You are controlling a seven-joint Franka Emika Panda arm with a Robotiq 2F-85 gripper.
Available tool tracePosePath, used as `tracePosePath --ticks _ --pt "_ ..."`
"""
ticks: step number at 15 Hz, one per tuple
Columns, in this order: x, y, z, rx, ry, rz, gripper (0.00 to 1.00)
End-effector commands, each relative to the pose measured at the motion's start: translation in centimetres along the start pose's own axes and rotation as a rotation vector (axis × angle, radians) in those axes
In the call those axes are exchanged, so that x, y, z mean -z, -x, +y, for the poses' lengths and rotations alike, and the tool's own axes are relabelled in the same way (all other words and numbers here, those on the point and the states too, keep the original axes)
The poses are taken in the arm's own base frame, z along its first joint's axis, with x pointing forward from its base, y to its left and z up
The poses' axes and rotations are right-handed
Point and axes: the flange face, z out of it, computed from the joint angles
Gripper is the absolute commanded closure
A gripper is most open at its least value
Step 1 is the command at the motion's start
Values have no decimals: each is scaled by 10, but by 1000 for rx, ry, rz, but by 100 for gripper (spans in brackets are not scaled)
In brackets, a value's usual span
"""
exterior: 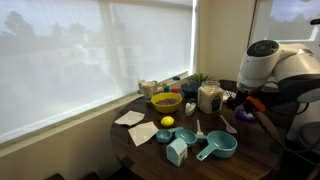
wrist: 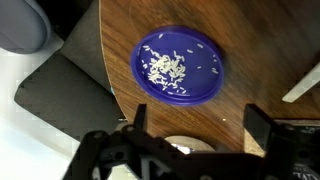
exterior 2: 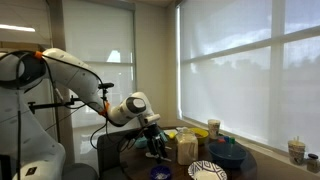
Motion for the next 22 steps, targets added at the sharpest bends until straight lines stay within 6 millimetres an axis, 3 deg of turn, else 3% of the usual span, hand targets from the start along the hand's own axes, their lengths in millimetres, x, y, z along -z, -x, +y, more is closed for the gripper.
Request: tracePosePath --ticks 1,3,4,6,10,13,14,15,17,22 --pt "-6 2 16 -46 -52 -13 28" --pt "-11 1 18 -74 -72 -12 27" --pt "-12 2 18 -86 -81 -10 33" --pt "-15 2 17 -110 -102 -14 35" --pt "-17 3 14 -161 -143 -4 27" --pt "-17 4 11 -184 -176 1 29" --pt "-19 5 10 -185 -181 2 35" --pt "-20 6 10 -187 -185 1 53" --pt "-20 8 8 -187 -193 0 60" --pt "-20 9 8 -192 -203 0 96"
